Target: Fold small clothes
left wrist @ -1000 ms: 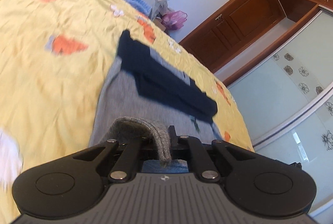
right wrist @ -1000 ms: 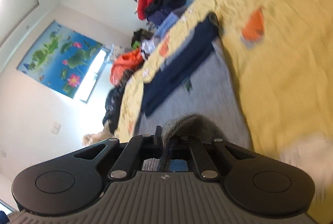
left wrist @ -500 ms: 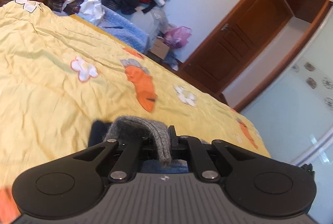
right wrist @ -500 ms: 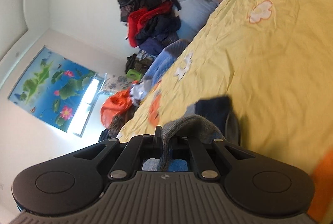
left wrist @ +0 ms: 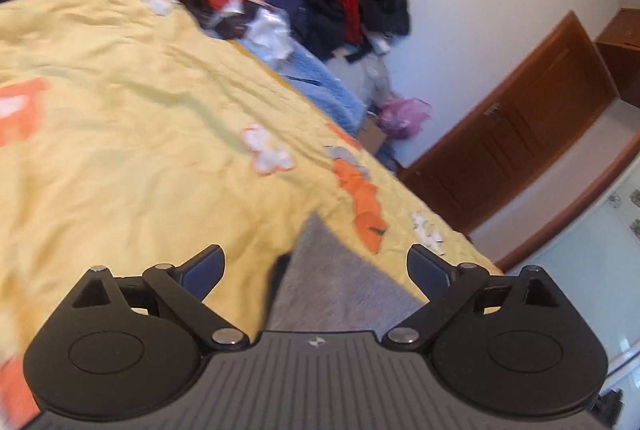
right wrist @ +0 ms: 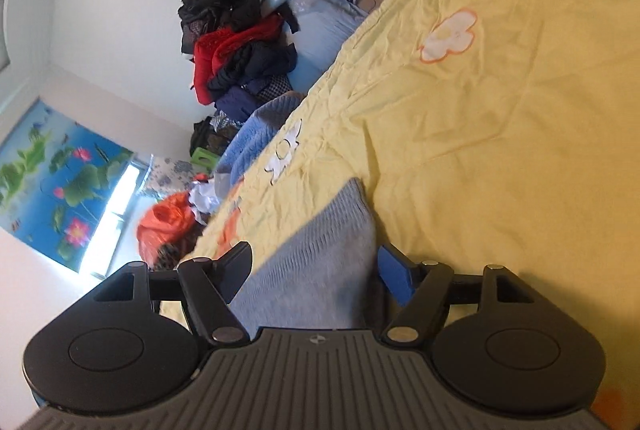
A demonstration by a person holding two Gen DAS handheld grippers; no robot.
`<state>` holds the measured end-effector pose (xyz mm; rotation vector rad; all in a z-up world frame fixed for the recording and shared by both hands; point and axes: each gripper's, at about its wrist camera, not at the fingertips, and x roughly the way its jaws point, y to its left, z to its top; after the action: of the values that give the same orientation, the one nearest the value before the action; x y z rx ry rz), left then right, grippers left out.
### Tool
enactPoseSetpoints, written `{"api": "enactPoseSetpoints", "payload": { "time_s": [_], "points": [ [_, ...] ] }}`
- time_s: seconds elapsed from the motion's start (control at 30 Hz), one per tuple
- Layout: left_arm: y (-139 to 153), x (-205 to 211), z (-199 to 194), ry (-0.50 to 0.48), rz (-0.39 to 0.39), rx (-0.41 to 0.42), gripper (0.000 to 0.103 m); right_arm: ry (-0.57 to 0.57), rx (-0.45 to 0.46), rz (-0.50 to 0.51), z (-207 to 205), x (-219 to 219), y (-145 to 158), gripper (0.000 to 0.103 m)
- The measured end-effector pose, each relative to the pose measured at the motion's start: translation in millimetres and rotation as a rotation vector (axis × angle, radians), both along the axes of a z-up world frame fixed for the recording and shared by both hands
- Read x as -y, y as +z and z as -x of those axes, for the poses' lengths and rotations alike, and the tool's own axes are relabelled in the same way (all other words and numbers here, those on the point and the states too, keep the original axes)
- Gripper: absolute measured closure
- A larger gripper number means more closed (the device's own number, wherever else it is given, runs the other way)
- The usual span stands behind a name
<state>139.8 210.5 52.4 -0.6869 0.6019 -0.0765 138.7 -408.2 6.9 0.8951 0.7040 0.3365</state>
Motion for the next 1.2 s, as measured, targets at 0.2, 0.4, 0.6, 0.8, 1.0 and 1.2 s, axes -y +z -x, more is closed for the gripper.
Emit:
{"api": "enactPoseSetpoints", "payload": {
  "time_s": [0.2, 0.4, 0.6, 0.8, 1.0, 1.2],
  "points": [
    [-34.8, 4.0, 106.8, 0.042, 0.083, -0.055, 0.004, -0.007, 0.001, 0.003, 103.2, 14.0, -1.7, 0.023],
    [-51.3, 30.0, 160.8, 0.026, 0.174, -0.028, 0.004, -0.029, -0.058, -0.035, 168.0, 10.1, -22.5, 0.026],
    [-56.7, 62.4, 135.5, -0.078, 0.243, -0.035, 0.004, -0.012, -0.01, -0.029, 162.4, -15.7, -23.5, 0.021],
    [-61.3, 61.7, 111.6, -0.067, 0.345, -0.048, 0.004, 0.03, -0.008, -0.065, 133.8, -46.1, -22.1, 0.014],
    [-59.2, 64.4, 108.4, -0.057, 0.26, -0.037, 0.005, 0.027, -0.014, -0.021, 117.1, -62.8, -20.9, 0.023],
    [-61.3, 59.4, 110.0, 0.019, 0.218, -0.001, 0.017, -0.003, -0.009, 0.027, 111.8, -63.9, -29.3, 0.046]
  ]
}}
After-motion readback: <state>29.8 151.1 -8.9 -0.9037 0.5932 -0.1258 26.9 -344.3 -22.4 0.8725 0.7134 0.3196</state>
